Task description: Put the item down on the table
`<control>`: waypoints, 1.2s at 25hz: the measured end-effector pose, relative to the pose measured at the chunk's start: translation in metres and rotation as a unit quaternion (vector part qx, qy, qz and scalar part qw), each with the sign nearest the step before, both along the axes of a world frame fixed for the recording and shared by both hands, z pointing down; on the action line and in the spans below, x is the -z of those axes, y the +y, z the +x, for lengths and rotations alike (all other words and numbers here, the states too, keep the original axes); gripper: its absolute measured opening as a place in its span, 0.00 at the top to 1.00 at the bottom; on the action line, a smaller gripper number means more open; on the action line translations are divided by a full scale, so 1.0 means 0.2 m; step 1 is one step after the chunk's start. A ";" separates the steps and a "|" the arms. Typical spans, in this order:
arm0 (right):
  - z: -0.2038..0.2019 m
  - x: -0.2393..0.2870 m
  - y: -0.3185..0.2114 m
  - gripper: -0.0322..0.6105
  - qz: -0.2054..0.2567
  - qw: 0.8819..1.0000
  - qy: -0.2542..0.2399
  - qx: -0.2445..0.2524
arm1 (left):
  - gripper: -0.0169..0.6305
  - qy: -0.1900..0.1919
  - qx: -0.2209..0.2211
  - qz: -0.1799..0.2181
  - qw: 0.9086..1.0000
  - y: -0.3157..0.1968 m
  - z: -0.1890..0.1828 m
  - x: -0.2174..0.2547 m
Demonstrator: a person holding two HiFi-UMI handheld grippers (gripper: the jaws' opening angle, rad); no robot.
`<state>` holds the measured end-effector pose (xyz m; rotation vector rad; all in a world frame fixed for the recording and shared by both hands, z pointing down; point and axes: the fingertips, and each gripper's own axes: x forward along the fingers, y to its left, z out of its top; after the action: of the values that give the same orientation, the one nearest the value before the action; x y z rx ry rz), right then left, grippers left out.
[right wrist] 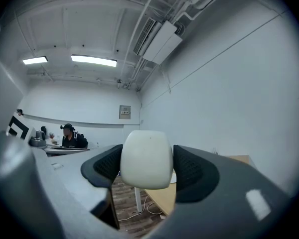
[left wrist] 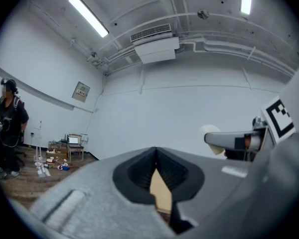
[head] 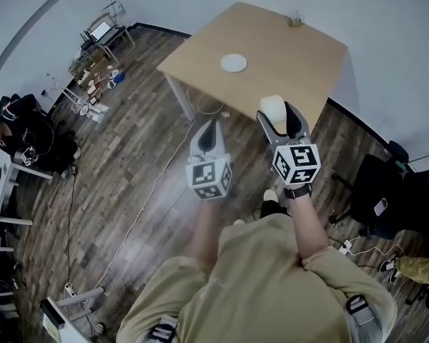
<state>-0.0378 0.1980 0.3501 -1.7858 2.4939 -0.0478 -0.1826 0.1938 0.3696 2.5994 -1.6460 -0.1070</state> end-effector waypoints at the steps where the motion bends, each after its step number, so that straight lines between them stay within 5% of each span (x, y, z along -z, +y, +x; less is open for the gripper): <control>1: 0.00 -0.01 -0.03 0.45 -0.001 1.000 0.000 0.001 | 0.97 0.000 0.001 -0.001 1.000 -0.02 0.00 -0.01; 8: 0.05 -0.09 -0.42 0.45 -0.007 1.000 -0.005 0.019 | 0.97 -0.004 0.024 -0.002 1.000 -0.40 0.03 -0.06; 20: 0.36 0.05 -1.38 0.45 0.022 0.997 -0.025 0.074 | 0.97 -0.028 0.054 -0.001 0.998 -1.33 0.42 0.03; 30: 0.51 -0.26 -1.86 0.45 -0.037 0.995 -0.021 0.089 | 0.97 -0.043 0.058 -0.045 0.996 -1.72 0.60 -0.17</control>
<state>0.0641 -0.1736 0.4019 -1.5639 2.6455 -0.1879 -0.0626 -0.1497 0.4041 2.4754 -1.7867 0.0733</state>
